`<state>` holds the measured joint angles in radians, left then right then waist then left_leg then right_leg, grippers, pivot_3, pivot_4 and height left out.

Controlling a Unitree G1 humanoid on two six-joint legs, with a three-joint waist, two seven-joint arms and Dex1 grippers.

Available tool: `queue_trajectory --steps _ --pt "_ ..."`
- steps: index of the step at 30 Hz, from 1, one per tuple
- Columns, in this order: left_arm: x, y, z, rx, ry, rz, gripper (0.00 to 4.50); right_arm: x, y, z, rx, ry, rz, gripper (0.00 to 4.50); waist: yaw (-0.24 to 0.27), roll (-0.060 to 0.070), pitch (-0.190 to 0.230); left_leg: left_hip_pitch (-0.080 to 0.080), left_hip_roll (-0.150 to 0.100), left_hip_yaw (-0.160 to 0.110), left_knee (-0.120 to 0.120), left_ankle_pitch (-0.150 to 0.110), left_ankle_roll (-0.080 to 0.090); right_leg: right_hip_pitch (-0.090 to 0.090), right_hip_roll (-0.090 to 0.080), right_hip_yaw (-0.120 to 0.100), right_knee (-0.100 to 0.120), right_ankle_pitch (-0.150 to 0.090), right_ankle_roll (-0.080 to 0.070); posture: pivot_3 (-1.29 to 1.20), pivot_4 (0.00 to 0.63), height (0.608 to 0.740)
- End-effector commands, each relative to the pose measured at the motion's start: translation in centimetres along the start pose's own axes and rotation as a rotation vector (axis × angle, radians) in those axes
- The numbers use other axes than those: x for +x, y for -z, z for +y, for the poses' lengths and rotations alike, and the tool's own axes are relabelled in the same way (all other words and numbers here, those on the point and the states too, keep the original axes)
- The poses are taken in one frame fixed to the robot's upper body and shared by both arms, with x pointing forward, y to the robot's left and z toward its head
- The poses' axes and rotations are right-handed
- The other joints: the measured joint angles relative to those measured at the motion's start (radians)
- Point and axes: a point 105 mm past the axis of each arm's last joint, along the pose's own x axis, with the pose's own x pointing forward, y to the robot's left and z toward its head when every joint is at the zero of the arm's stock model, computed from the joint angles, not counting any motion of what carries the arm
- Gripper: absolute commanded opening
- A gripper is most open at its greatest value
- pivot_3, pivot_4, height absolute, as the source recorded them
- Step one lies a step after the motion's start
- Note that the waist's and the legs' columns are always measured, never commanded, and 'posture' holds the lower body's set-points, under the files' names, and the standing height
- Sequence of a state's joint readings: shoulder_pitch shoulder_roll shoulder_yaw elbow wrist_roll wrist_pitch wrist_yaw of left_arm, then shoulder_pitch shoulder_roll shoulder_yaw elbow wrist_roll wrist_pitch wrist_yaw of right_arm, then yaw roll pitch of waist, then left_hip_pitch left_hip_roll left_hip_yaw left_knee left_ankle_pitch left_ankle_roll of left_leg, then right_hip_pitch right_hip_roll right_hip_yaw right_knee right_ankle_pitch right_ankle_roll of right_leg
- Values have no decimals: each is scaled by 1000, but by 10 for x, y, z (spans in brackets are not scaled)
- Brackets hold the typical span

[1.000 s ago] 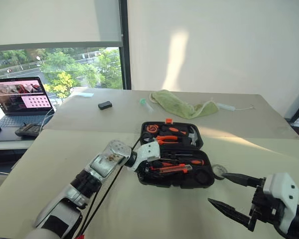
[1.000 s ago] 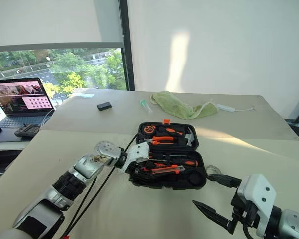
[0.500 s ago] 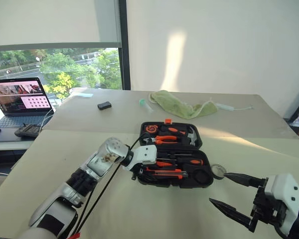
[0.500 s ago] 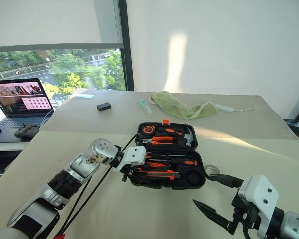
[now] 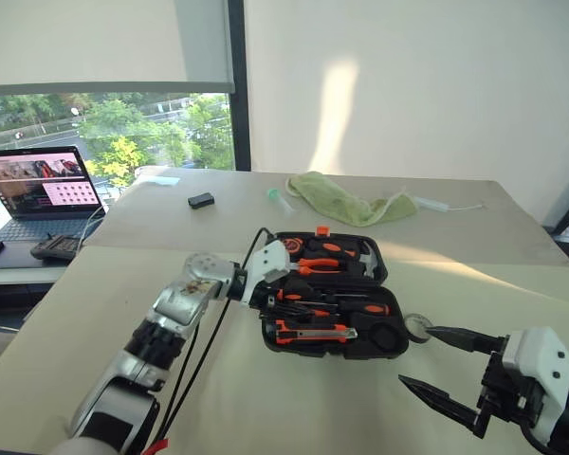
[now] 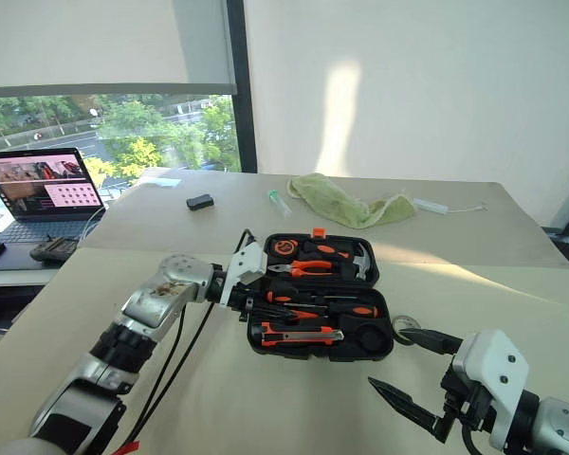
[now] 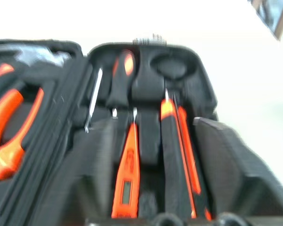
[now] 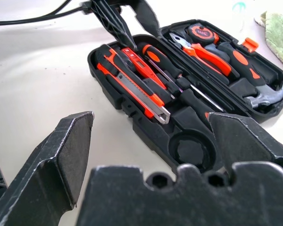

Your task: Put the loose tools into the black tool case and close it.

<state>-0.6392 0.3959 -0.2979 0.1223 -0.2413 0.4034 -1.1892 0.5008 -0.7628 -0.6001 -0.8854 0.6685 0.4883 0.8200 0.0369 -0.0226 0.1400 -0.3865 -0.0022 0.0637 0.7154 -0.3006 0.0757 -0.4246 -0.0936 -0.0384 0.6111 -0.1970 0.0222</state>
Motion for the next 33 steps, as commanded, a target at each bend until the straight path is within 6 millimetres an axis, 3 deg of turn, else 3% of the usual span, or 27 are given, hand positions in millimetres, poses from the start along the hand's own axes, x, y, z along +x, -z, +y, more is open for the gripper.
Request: queue_trajectory --steps 1,2,3,6,10,15,19,22,24,25,29,33 --pt "5 13 12 37 -172 7 529 -1 -4 0 -25 8 -6 4500 2 0 0 0 0 0 0 0 0 0 0 0 0 0 0 0 150 740" --pt "7 26 12 46 -197 49 153 -1 -4 0 -25 8 -3 4500 3 0 0 0 0 0 0 0 0 1 0 0 0 0 0 0 150 740" --pt "11 40 10 40 -208 87 51 -2 -4 0 -23 7 -1 4500 5 0 0 0 0 0 0 0 0 1 -1 0 0 0 0 0 150 740" --pt "18 72 0 30 -183 202 51 -3 -4 1 -24 5 5 4500 7 1 -2 3 0 -1 0 0 0 3 -2 0 -1 0 0 0 150 740" --pt "27 80 -11 100 -137 227 51 -4 -4 0 -25 2 10 4500 2 5 -6 5 0 0 -1 0 0 4 -3 0 -1 0 0 0 150 740" --pt "29 80 -12 161 -122 227 51 -2 -3 0 -22 -1 18 4500 5 11 -12 6 0 0 -2 0 0 4 -3 0 0 0 0 0 150 740" --pt "20 64 -9 128 -130 126 51 -1 0 -2 -11 18 31 4500 3 11 -13 5 0 0 -2 0 0 4 -3 0 -1 0 -1 0 150 740" --pt "10 5 -5 -8 -117 -138 51 -1 3 -7 -14 43 43 4500 -2 11 -12 4 1 0 -2 0 0 2 -3 0 0 0 -1 0 150 740" --pt "9 -8 -11 -80 -52 -169 51 1 4 -9 -13 47 44 4500 -2 9 -9 1 1 -1 -2 0 0 0 -3 0 0 0 0 0 150 740" --pt "9 -5 -16 -95 -20 -134 51 2 5 -10 -13 46 43 4500 -1 8 -9 0 1 -1 -1 0 0 -1 -2 -1 0 0 0 0 150 740" --pt "14 54 -14 -87 -44 182 51 8 4 -12 -21 29 30 4500 1 8 -9 2 -1 0 -1 0 0 2 -1 -1 -1 0 0 0 150 740" --pt "20 59 -12 -217 -61 189 51 9 3 -13 -27 20 30 4500 9 6 -9 3 -1 -1 0 0 0 4 -1 -1 -1 -1 -1 0 150 740"
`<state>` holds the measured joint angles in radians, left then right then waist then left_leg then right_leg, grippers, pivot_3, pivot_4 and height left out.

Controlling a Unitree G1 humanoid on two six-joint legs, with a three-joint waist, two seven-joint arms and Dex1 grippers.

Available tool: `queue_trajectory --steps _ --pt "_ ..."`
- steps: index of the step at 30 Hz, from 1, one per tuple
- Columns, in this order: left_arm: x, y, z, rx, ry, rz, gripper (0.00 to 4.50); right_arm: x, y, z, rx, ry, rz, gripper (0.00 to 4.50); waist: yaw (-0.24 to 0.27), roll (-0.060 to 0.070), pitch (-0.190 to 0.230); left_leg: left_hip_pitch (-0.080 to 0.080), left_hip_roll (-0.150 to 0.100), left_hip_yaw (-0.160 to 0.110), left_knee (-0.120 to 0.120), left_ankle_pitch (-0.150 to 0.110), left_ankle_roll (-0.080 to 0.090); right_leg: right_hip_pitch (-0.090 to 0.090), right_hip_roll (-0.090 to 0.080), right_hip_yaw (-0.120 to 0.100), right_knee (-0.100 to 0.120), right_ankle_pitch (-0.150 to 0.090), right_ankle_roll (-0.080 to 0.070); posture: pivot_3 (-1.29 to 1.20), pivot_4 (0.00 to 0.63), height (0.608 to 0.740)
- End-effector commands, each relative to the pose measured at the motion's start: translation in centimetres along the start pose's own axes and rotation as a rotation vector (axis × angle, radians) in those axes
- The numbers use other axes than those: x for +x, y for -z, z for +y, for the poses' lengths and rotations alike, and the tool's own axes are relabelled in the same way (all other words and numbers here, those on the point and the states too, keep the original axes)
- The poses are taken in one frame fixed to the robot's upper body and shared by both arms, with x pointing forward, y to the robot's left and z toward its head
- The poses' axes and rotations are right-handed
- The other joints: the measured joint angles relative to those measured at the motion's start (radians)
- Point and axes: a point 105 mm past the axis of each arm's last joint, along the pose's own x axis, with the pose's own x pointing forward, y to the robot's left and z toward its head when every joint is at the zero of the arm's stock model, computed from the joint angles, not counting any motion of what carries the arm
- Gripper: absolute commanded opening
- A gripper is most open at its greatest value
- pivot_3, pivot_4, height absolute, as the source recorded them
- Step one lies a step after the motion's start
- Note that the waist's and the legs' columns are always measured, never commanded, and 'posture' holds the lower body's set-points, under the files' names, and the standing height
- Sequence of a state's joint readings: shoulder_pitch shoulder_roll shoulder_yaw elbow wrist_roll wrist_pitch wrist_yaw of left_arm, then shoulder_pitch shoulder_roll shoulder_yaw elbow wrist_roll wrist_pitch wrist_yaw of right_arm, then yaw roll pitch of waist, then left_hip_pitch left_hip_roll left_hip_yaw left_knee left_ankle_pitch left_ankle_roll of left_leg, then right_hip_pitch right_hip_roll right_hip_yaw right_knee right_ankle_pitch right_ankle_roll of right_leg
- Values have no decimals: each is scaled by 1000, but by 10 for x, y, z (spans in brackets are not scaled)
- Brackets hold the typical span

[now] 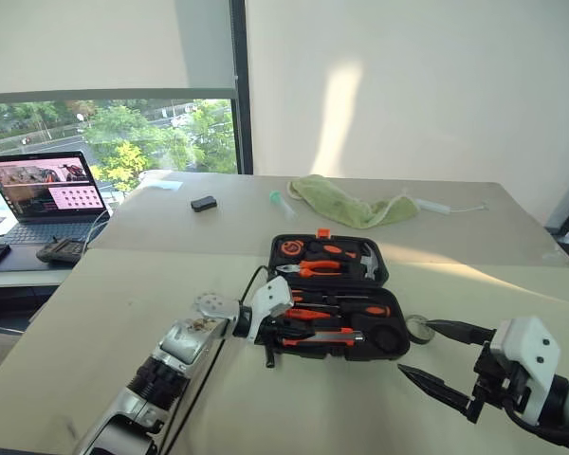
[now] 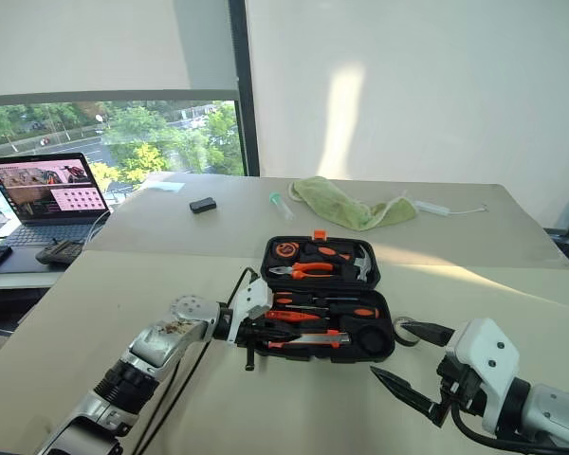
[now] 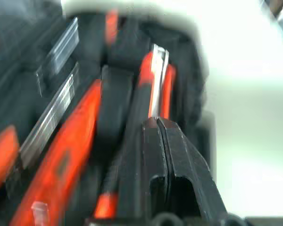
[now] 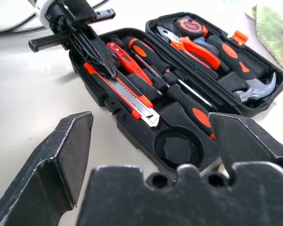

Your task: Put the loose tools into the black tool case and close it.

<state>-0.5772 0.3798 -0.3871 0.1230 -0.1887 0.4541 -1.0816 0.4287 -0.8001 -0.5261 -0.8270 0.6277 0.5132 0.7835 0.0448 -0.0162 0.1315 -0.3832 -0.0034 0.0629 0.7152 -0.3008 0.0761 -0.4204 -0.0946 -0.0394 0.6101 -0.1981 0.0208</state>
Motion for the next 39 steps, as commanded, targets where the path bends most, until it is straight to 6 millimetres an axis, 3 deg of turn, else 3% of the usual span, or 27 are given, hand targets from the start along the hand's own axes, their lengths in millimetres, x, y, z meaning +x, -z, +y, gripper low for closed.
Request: queue_trajectory --steps 1,7,11,14,17,20,27,34,37,39 --pt "6 24 -2 -162 -4 77 51 -1 -5 -2 -31 5 -4 4500 0 0 0 0 0 0 0 0 0 0 0 1 0 0 0 0 150 740" --pt "6 23 -14 -293 44 41 51 -1 0 -4 -7 26 34 4500 -7 1 -1 0 1 0 -1 0 0 -1 0 2 1 -1 5 0 150 740" --pt "-10 -23 -18 -131 51 -188 51 5 17 -17 4 87 167 4500 -17 1 -1 -1 1 0 -2 0 0 -3 0 2 1 0 2 0 150 740" --pt "-31 -47 -23 -37 82 -279 51 10 15 -31 79 99 170 4500 -21 -4 6 -3 1 0 -2 1 -1 -5 -2 2 1 0 -1 0 150 740" --pt "-50 -64 -26 29 69 -320 768 15 16 -44 137 77 196 4500 -21 -4 8 -4 2 -1 -1 1 -2 -6 -2 2 1 -1 -8 0 150 740" --pt "-68 -75 -39 80 90 -341 1800 19 28 -56 79 42 312 4500 -18 -3 8 -4 2 -1 -1 1 -1 -5 -1 1 0 -1 -8 0 150 740" --pt "-91 -69 -67 95 92 -287 4407 29 61 -79 -24 -64 495 4500 -26 -3 9 -5 0 0 -2 0 0 -5 -1 1 -1 0 1 0 150 740" --pt "-92 -71 -92 91 12 -303 4465 54 68 -93 -93 -130 504 4500 -29 -2 13 -4 1 0 -2 1 -1 -5 0 0 -1 0 1 0 150 740" --pt "-95 -75 -98 101 -33 -316 4500 60 73 -96 -105 -164 523 3826 -30 -2 13 -4 1 0 -2 1 -2 -5 0 1 0 0 1 0 150 740" --pt "-96 -78 -99 99 -50 -325 4500 61 71 -98 -102 -177 521 3022 -29 -2 13 -4 0 0 -2 1 -2 -4 0 1 0 0 0 0 150 740"
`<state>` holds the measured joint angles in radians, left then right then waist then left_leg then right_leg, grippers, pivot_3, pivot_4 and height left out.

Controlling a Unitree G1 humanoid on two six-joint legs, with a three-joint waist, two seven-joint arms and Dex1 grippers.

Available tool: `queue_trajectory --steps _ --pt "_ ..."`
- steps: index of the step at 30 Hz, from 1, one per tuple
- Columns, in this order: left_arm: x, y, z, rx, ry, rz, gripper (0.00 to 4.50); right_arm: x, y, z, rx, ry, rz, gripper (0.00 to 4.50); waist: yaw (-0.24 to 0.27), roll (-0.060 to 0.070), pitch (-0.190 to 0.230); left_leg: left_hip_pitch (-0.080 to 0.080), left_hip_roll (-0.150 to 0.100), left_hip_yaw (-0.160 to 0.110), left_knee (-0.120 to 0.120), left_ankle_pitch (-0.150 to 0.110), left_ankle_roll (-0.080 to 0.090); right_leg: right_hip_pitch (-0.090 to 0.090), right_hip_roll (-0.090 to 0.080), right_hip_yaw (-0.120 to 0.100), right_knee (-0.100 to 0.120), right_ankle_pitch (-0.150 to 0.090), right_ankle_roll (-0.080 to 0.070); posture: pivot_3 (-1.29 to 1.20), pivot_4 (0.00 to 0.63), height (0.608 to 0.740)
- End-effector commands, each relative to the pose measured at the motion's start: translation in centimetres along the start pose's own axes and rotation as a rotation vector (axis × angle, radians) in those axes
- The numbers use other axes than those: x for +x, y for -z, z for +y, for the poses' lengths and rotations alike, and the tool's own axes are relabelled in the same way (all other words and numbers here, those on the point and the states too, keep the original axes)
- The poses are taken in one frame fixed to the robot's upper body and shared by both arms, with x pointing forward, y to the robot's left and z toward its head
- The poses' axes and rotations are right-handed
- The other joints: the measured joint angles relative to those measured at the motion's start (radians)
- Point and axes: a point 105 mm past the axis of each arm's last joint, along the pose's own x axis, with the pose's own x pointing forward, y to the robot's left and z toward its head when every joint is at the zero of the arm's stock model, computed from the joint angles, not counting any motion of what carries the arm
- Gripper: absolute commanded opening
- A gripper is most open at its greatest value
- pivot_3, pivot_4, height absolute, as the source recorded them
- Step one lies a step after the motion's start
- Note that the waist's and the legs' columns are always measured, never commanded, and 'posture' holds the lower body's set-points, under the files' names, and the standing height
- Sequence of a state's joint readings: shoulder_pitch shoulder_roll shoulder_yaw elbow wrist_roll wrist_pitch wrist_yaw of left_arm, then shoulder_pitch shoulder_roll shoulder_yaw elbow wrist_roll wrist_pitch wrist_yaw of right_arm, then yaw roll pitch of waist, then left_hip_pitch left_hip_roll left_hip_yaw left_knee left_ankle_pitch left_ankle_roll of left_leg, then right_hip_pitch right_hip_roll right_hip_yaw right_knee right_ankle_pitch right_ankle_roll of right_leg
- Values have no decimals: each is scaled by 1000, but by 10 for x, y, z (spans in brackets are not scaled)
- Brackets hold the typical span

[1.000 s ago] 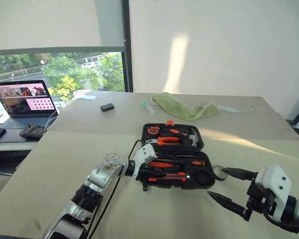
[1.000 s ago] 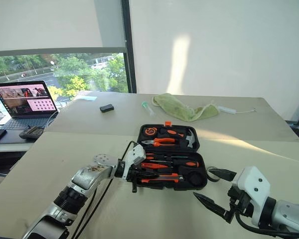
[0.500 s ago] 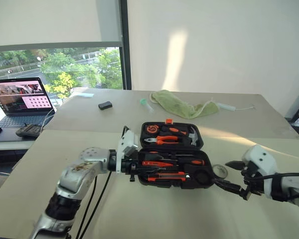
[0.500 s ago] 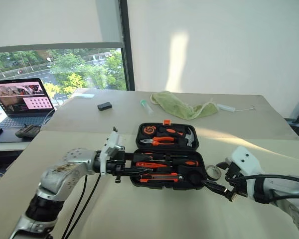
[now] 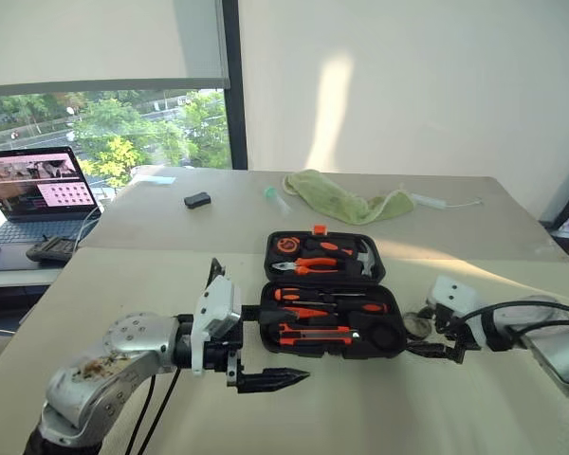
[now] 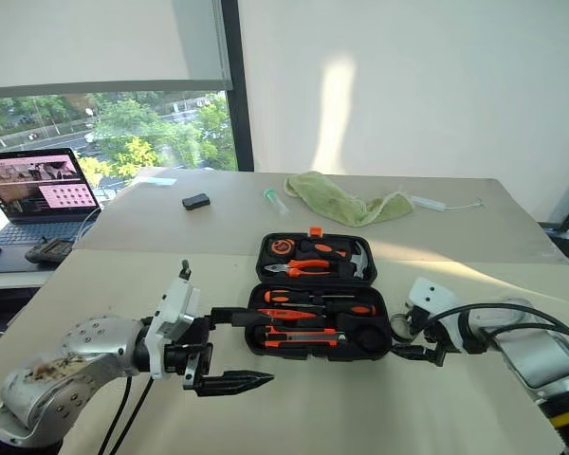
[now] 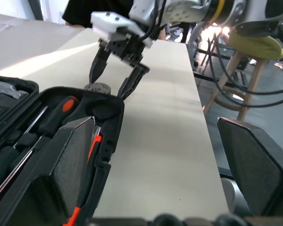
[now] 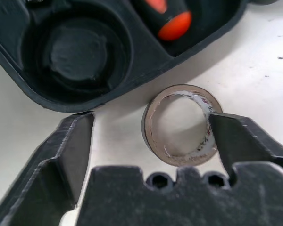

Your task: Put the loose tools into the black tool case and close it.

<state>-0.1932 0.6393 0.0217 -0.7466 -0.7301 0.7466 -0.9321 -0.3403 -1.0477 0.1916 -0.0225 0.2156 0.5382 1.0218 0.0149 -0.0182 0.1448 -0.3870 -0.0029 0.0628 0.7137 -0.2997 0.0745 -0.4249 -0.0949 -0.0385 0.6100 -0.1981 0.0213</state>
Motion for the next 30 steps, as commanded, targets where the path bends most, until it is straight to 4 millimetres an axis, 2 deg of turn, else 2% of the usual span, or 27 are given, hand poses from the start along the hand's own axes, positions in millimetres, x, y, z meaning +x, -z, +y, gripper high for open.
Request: queue_trajectory --steps 1,6,9,11,13,17,20,24,30 --pt "-2 -13 -5 37 -27 -26 4500 -6 -8 -6 -38 -12 -8 2759 2 0 0 0 0 0 0 0 0 0 0 0 0 0 0 0 150 740" --pt "-3 -14 -4 29 -65 -30 4500 -22 -9 -6 -49 -15 -6 1038 1 1 1 0 0 0 0 1 -1 0 0 0 0 0 0 0 150 740" --pt "-4 -11 0 31 -96 -28 4500 -40 -20 -3 -47 -24 -41 49 3 2 1 0 0 0 0 0 -1 0 0 0 0 0 0 0 150 740" --pt "-7 -9 8 42 -154 -46 4500 -51 -40 5 -52 -61 -94 18 3 2 1 0 0 0 0 0 -1 0 0 0 0 0 0 0 150 740" --pt "-10 -10 4 23 -92 -90 4500 -55 -56 15 -57 -110 -137 18 -1 3 2 1 0 0 -1 0 -1 0 0 0 0 0 0 0 150 740" --pt "-23 -9 9 -34 -58 -29 4500 -41 -80 36 -77 -192 -182 18 -4 2 2 2 2 -1 -1 1 -3 0 1 -1 1 1 -3 0 150 740" --pt "-23 -17 11 -8 -59 -33 4500 -24 -79 39 -71 -198 -153 18 0 1 3 2 2 -1 -1 2 -4 0 1 -1 1 -1 -8 0 150 740" --pt "-23 -20 10 -13 -63 -33 4500 -8 -65 42 -77 -195 -89 18 7 2 3 1 0 -1 -1 2 -3 0 0 -1 0 1 -3 0 150 740" --pt "-21 -13 1 -21 -84 -22 4500 -15 -65 45 -44 -206 -114 18 2 1 3 -1 0 0 -1 5 -10 -1 0 -1 -1 2 -3 0 150 740"
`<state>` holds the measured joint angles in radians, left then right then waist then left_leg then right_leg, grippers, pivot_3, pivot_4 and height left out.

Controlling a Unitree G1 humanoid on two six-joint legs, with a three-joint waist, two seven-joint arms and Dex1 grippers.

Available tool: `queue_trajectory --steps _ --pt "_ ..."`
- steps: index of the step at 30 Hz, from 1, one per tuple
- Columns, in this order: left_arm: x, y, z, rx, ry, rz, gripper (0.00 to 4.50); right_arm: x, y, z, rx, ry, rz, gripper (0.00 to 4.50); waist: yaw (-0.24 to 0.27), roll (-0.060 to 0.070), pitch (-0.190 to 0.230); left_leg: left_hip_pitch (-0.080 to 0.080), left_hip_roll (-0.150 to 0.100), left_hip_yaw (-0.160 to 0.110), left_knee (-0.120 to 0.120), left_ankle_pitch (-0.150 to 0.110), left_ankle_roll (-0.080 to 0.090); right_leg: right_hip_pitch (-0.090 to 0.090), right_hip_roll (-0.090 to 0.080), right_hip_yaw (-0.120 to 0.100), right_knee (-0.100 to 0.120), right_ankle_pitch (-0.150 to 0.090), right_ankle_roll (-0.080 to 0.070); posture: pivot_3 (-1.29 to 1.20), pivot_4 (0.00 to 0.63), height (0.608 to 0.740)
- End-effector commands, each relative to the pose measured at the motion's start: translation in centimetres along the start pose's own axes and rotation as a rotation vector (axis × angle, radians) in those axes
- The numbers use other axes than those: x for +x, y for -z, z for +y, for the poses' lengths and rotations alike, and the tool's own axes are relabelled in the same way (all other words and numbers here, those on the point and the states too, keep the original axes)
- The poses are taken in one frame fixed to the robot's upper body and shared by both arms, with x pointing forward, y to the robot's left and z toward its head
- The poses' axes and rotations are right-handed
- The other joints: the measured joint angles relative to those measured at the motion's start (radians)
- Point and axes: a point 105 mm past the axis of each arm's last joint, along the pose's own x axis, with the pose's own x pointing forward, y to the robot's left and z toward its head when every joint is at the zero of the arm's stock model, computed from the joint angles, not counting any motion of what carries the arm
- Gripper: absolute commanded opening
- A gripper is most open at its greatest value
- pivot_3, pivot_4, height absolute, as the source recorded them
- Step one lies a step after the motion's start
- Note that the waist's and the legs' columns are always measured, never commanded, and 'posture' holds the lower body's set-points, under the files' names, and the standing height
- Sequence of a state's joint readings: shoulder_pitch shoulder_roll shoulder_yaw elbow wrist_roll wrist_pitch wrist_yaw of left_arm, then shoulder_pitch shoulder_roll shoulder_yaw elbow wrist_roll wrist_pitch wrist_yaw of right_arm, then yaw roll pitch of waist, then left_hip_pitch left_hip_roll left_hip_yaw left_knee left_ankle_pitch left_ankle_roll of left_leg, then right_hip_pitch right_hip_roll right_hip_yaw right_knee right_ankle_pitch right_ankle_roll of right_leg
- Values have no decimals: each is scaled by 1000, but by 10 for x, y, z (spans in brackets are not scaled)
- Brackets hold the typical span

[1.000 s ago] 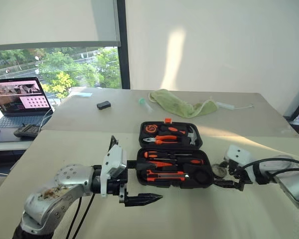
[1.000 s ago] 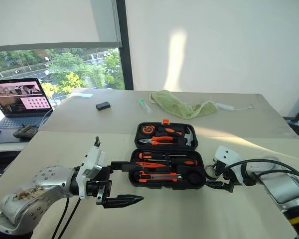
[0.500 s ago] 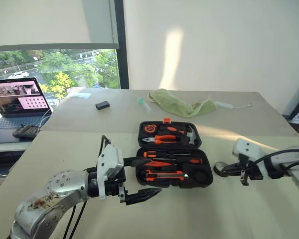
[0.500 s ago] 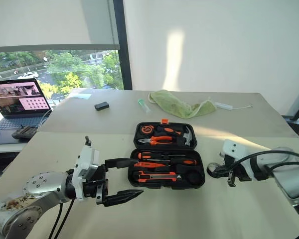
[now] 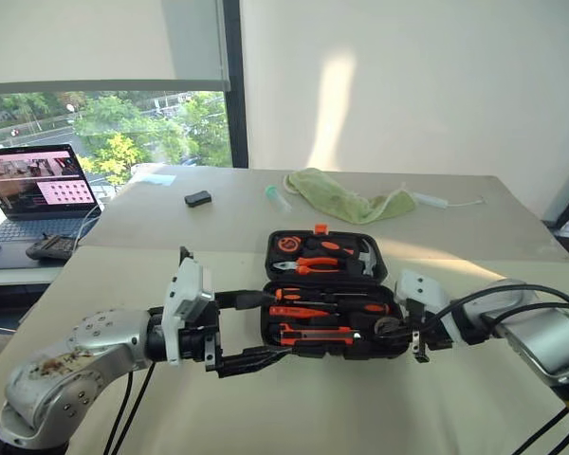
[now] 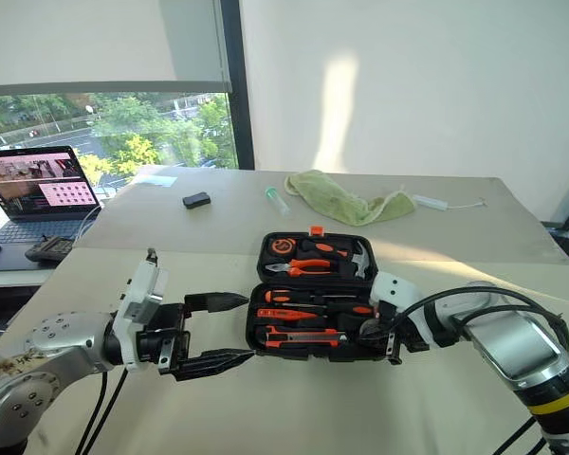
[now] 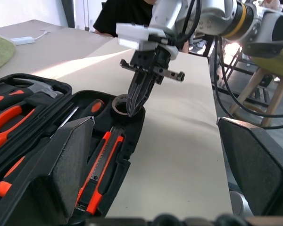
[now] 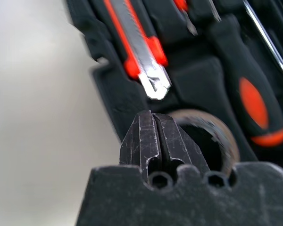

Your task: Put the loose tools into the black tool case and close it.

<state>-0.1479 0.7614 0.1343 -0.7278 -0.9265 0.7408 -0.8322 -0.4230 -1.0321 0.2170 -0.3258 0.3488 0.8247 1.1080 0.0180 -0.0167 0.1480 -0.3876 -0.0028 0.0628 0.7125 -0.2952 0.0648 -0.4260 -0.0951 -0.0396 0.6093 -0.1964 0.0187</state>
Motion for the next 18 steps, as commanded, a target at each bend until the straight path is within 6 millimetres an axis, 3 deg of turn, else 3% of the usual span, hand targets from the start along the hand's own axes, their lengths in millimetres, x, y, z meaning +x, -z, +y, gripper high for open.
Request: queue_trajectory --steps 1,4,7,14,18 --pt "2 -4 -9 36 9 -11 4500 -14 -11 4 -14 -1 -47 298 0 0 0 0 0 0 0 0 0 0 0 0 0 0 0 0 150 740" --pt "3 -1 -9 31 9 -9 4500 -17 -20 5 -26 25 -82 1140 0 0 1 0 0 0 0 -1 2 0 0 0 0 0 0 0 150 740" --pt "4 0 -8 29 10 -7 4500 -15 -16 3 -1 53 -63 2152 -1 0 1 1 1 -1 0 -4 6 0 0 0 1 0 0 0 150 740" --pt "4 -4 -6 43 19 -6 4500 -3 2 3 65 71 -16 2152 0 0 1 1 0 0 0 -3 5 0 1 0 1 0 -1 0 150 740" --pt "5 -4 -8 48 18 -3 4500 3 10 1 71 101 4 1059 -1 0 1 1 1 0 0 -3 5 1 1 0 1 0 -1 0 150 740"
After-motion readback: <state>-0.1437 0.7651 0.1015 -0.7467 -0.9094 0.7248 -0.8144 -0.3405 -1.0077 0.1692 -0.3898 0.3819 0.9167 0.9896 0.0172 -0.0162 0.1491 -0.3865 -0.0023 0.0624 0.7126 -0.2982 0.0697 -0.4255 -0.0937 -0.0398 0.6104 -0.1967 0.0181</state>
